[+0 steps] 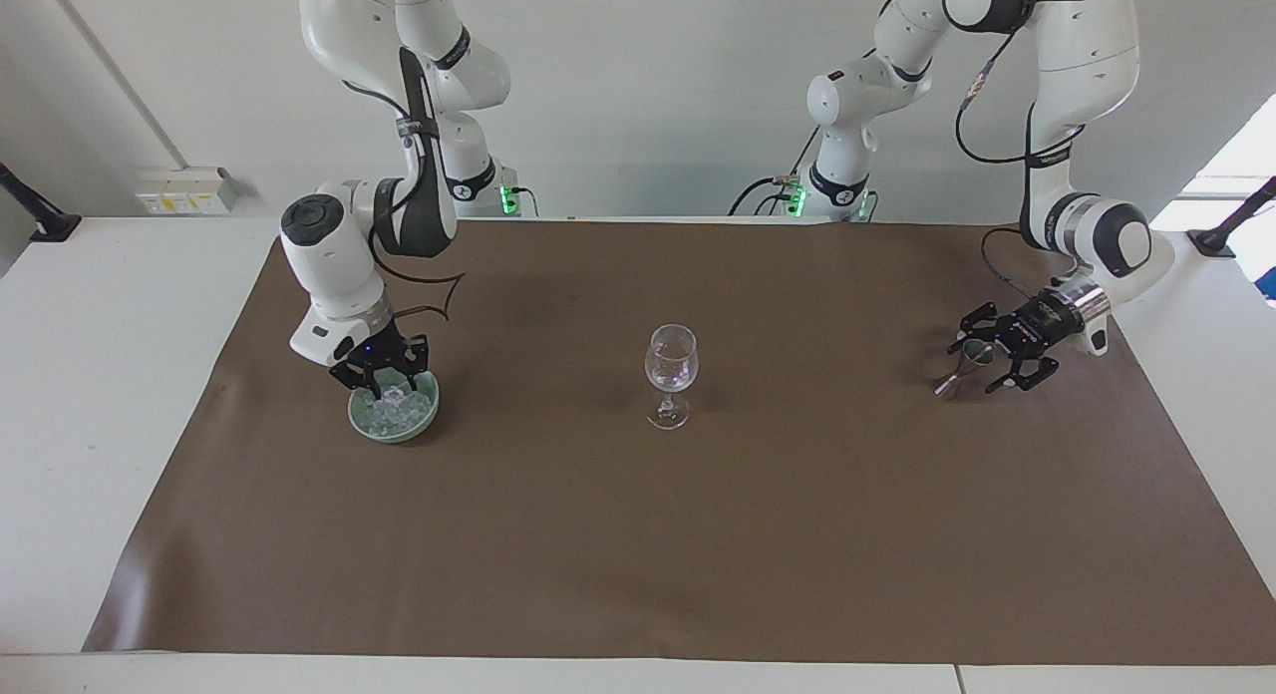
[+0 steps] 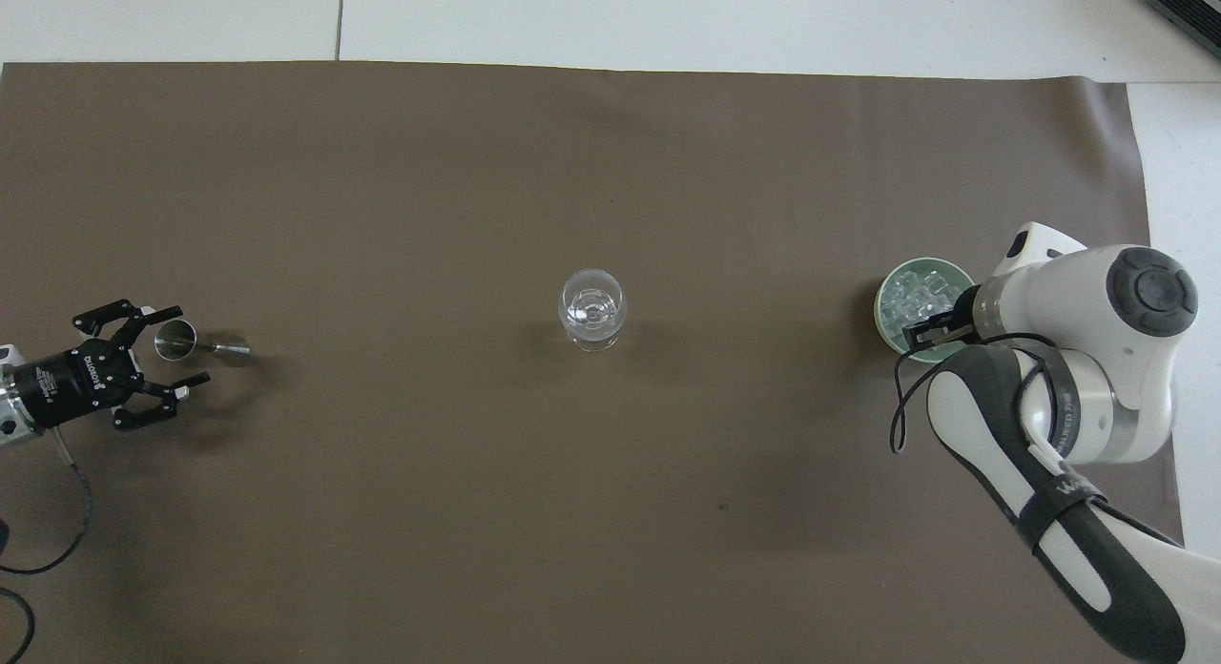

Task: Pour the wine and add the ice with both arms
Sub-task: 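Withdraw the left gripper while the right gripper closes on an ice cube, then lift an ice cube from the green bowl with the right gripper, then carry the ice cube over the wine glass with the right gripper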

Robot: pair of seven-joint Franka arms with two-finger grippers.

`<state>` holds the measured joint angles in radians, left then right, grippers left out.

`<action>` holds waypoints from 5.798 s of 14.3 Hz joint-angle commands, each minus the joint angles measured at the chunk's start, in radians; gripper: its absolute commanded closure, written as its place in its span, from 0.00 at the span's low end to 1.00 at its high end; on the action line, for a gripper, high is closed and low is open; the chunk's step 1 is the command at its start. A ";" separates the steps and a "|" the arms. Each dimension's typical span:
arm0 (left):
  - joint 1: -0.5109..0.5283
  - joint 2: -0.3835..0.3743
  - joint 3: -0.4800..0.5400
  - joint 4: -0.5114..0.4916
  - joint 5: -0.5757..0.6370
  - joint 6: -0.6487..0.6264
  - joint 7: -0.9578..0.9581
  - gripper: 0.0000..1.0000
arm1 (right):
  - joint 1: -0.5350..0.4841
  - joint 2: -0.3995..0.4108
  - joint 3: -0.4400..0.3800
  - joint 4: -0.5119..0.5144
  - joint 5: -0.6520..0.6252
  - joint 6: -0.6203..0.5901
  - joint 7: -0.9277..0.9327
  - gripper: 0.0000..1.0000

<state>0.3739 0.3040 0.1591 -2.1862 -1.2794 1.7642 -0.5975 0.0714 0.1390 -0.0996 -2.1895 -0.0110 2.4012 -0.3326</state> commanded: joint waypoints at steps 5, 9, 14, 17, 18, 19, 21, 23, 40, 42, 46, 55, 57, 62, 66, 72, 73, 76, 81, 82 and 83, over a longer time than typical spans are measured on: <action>0.011 -0.029 0.014 0.084 0.182 0.000 0.039 0.00 | -0.005 -0.016 0.006 -0.001 -0.007 0.006 -0.008 0.54; 0.007 -0.036 0.014 0.160 0.259 -0.003 0.038 0.00 | -0.007 -0.016 0.006 -0.001 -0.007 0.004 -0.006 0.76; -0.006 -0.046 0.013 0.261 0.380 -0.012 0.056 0.00 | -0.004 -0.027 0.006 0.000 -0.007 -0.001 -0.006 0.97; -0.015 -0.083 0.010 0.270 0.439 -0.008 0.108 0.00 | -0.004 -0.029 0.006 0.000 -0.007 -0.007 -0.005 0.57; -0.038 -0.100 0.008 0.270 0.457 0.001 0.119 0.00 | -0.004 -0.032 0.006 0.000 -0.007 -0.017 0.006 0.18; -0.077 -0.117 0.008 0.272 0.501 0.015 0.154 0.00 | -0.004 -0.044 0.006 0.005 -0.007 -0.033 0.015 0.06; -0.140 -0.167 0.007 0.269 0.599 0.066 0.182 0.00 | -0.004 -0.045 0.006 0.020 0.000 -0.048 0.017 0.03; -0.213 -0.210 0.008 0.269 0.665 0.101 0.188 0.00 | -0.002 -0.036 0.006 0.028 0.000 -0.012 0.012 0.04; -0.392 -0.304 -0.012 0.620 1.107 -0.055 0.639 0.00 | -0.005 0.007 0.005 0.016 0.002 0.062 -0.023 0.36; -0.423 -0.304 -0.026 0.628 1.207 -0.054 0.639 0.00 | -0.010 0.010 0.005 0.016 0.002 0.061 -0.023 0.40; -0.451 -0.318 -0.030 0.629 1.240 -0.057 0.637 0.00 | -0.010 0.011 0.006 0.016 0.002 0.064 -0.013 0.48; -0.334 -0.299 -0.158 0.807 1.232 -0.330 0.637 0.00 | -0.010 0.017 0.006 0.017 0.006 0.058 -0.006 0.88; -0.334 -0.322 -0.182 0.795 1.233 -0.333 0.631 0.00 | -0.009 0.019 0.006 0.022 0.006 0.055 -0.006 0.93; -0.316 -0.361 -0.202 0.734 1.235 -0.336 0.631 0.00 | -0.007 -0.033 0.006 0.076 0.009 -0.089 -0.002 1.00; -0.291 -0.375 -0.225 0.698 1.235 -0.330 0.633 0.00 | 0.001 -0.146 0.006 0.079 0.011 -0.190 0.041 1.00; -0.306 -0.447 -0.222 0.588 1.233 -0.332 0.644 0.00 | 0.025 -0.240 0.067 0.216 0.010 -0.405 0.223 1.00; -0.306 -0.445 -0.222 0.591 1.233 -0.330 0.645 0.00 | 0.027 -0.240 0.092 0.246 0.011 -0.425 0.260 1.00; -0.314 -0.444 -0.222 0.591 1.233 -0.330 0.645 0.00 | 0.028 -0.233 0.172 0.275 0.009 -0.409 0.365 1.00; -0.374 -0.409 -0.164 0.653 1.236 -0.324 0.648 0.00 | 0.042 -0.216 0.331 0.277 0.016 -0.291 0.640 1.00; -0.386 -0.396 -0.155 0.670 1.238 -0.336 0.648 0.00 | 0.060 -0.204 0.349 0.277 0.046 -0.260 0.708 1.00; -0.392 -0.395 -0.153 0.674 1.240 -0.339 0.650 0.00 | 0.079 -0.191 0.351 0.278 0.074 -0.226 0.772 1.00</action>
<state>0.0166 -0.1122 -0.0195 -1.5496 -0.0582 1.4371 0.0391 0.1291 -0.0867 0.2382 -1.9291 0.0201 2.1249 0.3396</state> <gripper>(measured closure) 0.000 0.780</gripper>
